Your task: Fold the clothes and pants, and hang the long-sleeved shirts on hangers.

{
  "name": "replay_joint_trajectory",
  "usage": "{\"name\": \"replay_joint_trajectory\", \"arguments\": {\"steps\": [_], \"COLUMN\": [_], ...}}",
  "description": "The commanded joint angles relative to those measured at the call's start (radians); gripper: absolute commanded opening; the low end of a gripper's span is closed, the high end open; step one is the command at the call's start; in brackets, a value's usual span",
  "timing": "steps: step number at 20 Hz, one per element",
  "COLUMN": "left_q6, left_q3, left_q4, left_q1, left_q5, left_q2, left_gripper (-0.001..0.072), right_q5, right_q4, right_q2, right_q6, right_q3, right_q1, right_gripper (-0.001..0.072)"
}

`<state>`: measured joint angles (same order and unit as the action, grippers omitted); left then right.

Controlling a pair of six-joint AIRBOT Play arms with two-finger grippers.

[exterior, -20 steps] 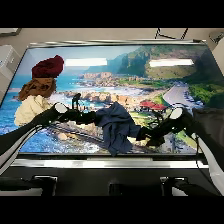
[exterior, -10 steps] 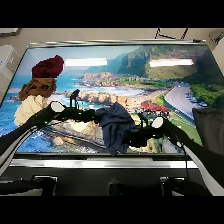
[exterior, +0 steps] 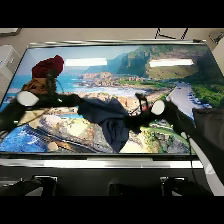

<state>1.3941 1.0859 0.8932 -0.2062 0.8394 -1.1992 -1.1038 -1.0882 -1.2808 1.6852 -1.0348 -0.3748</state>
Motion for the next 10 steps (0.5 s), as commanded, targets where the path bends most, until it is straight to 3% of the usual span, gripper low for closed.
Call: {"name": "replay_joint_trajectory", "arguments": {"steps": [1,5,10], "left_q6": [0.0,0.0,0.081], "left_q3": [0.167,0.438,0.53], "left_q4": [0.129,0.129,0.122], "left_q1": [0.111,0.22,0.248], "left_q5": [0.024,0.024,-0.09], "left_q2": [0.189,0.378,0.555], "left_gripper": [0.0028,0.0028,0.0029], "right_q5": [-0.105,-0.151,-0.099], "right_q4": [-0.465,-0.865,-0.951], "right_q2": [0.048,0.086,0.2], "right_q6": [0.133,0.214,0.227], "right_q3": [-0.373,-0.829,-1.025], "right_q1": [-0.001,-0.002,-0.003], "right_gripper": [0.0033,0.0035,0.0035]}}
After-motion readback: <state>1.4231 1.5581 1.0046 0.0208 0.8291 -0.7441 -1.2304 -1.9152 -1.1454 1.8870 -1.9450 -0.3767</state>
